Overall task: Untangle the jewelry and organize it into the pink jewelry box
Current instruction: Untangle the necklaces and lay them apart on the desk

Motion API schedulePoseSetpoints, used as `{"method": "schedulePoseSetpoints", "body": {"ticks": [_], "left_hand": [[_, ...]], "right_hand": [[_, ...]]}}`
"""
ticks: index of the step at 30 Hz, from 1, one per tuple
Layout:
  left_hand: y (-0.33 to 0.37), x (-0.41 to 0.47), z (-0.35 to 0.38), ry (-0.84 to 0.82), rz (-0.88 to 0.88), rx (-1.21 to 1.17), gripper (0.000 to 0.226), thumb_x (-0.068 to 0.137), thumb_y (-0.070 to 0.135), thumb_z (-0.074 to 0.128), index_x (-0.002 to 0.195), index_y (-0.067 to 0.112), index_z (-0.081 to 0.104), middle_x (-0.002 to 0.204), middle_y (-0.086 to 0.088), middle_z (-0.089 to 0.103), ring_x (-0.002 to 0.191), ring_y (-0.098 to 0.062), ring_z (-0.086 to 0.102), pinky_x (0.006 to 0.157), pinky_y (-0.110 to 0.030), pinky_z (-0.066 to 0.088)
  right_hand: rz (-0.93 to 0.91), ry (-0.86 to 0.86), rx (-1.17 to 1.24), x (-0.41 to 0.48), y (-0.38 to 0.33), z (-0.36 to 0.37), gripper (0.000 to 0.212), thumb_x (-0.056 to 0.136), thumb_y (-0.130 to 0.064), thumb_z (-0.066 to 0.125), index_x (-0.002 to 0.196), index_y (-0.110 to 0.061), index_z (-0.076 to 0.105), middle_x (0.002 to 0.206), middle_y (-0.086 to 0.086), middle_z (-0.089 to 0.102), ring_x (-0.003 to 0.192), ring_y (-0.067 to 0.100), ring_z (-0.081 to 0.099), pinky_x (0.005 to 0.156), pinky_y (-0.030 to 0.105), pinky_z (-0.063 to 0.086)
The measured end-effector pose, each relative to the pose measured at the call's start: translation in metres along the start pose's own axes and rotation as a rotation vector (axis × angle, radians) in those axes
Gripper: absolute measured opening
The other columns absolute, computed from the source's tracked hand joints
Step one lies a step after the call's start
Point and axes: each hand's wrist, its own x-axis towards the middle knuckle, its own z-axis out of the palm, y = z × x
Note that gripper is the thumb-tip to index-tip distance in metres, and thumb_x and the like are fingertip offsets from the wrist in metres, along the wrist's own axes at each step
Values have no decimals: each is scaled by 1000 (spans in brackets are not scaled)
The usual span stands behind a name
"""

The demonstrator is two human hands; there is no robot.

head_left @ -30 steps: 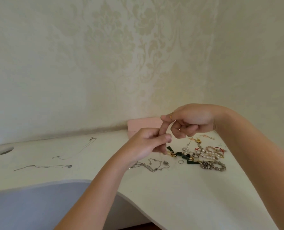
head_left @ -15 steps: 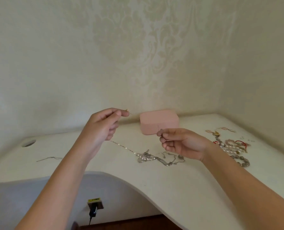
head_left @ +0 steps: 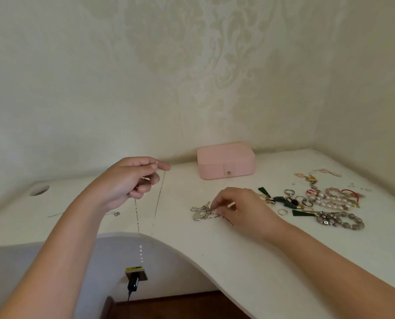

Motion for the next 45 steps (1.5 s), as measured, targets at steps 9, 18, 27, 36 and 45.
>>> {"method": "schedulePoseSetpoints", "body": {"ticks": [9,18,27,36,45], "left_hand": [[-26,59,1,-103,-101,179,23,98,11,45,94,10,68,63,2,48,43,-7,23,38,-15,16],[-15,112,3,-57,-80,539,29,99,8,40,87,14,65,69,-1,54,46,-11,31,45,-19,24],[-63,151,18,229,7,735,21,95,14,47,111,14,61,114,-6,60,105,-22,55,80,-27,41],[-63,66,87,-2,467,667,17,82,32,70,97,30,64,98,15,57,94,4,50,77,-8,36],[-83,65,107,53,437,645,23,82,37,69,102,26,70,93,16,56,83,5,51,73,-7,36]], "right_hand": [[-213,-214,-303,-2,13,0,40,94,-10,48,129,-25,56,138,-9,51,127,7,44,104,17,30],[-113,-169,-427,4,19,4,39,98,-25,41,136,-26,48,134,-7,52,124,10,45,100,25,36],[7,-94,-471,9,27,2,40,98,-32,39,138,-30,44,142,-8,45,132,9,37,104,26,34],[108,-38,-513,13,29,1,45,98,-33,38,142,-22,39,145,-1,40,134,15,35,105,26,29],[115,-117,-547,19,38,-1,48,78,-4,56,124,-19,55,118,0,61,110,24,54,83,32,44]]}}
